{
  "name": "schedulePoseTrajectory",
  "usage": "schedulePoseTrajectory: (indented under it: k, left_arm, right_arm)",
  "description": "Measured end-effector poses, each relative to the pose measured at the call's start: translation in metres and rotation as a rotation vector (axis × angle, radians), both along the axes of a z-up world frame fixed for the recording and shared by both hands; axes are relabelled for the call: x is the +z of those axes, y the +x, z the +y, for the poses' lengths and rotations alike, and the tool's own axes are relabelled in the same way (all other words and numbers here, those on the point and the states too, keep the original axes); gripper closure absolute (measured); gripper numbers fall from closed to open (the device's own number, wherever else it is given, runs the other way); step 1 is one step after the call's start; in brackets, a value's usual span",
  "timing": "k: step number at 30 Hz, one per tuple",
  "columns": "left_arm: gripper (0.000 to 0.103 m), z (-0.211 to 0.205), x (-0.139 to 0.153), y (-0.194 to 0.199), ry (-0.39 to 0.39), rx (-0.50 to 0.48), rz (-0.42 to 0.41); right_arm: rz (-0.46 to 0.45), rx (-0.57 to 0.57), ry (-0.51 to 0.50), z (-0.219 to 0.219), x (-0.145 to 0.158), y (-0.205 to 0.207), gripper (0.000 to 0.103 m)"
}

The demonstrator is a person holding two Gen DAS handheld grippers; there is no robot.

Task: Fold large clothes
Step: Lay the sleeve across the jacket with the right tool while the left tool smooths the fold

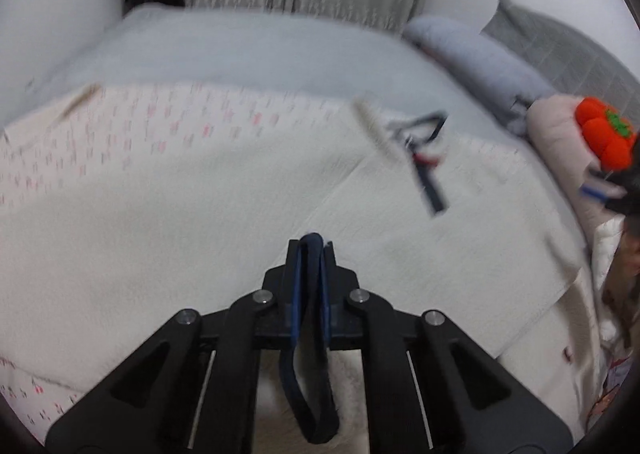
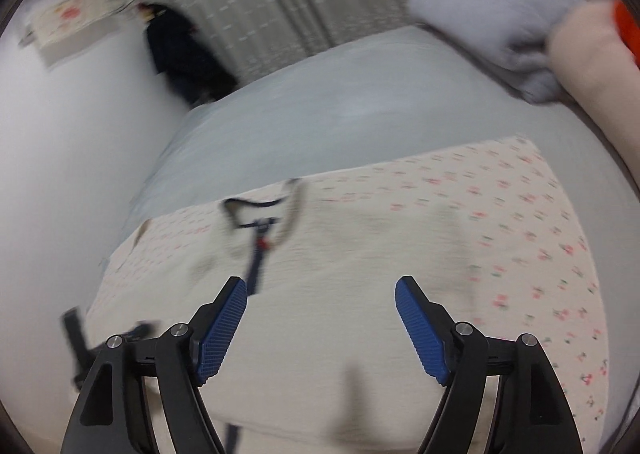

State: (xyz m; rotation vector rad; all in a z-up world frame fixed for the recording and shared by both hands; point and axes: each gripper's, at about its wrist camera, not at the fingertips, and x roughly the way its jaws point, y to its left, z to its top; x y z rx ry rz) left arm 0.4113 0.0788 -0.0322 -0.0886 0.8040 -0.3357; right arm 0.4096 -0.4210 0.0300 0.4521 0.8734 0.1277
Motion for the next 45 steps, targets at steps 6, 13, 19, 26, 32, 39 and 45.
schedulePoseTrajectory:
  k: [6, 13, 19, 26, 32, 39, 45]
  left_arm:
    - [0.094, 0.005, 0.022, 0.022, 0.051, 0.114, -0.126]
    - [0.094, 0.003, -0.027, 0.039, 0.051, 0.145, -0.075]
    - [0.094, 0.004, -0.038, 0.053, 0.049, 0.174, -0.123]
    - [0.064, -0.005, -0.032, 0.049, 0.137, 0.194, -0.102]
    - [0.058, -0.016, -0.027, 0.007, 0.106, 0.032, -0.097]
    - [0.059, -0.006, -0.063, 0.013, 0.064, 0.043, 0.086]
    - [0.020, 0.023, -0.018, -0.027, 0.036, 0.092, 0.052]
  right_arm:
    - [0.070, -0.153, 0.112, -0.064, -0.060, 0.013, 0.024]
    - [0.131, -0.174, 0.344, -0.076, -0.116, 0.066, 0.084]
    - [-0.133, -0.191, 0.120, -0.056, -0.091, 0.046, 0.086]
    - [-0.059, -0.202, 0.011, -0.056, -0.081, 0.043, 0.072]
    - [-0.084, -0.039, -0.150, -0.018, -0.047, -0.025, 0.073]
    - [0.056, 0.029, -0.313, 0.016, -0.107, -0.040, 0.073]
    - [0.014, 0.030, -0.282, 0.038, -0.060, -0.054, 0.043]
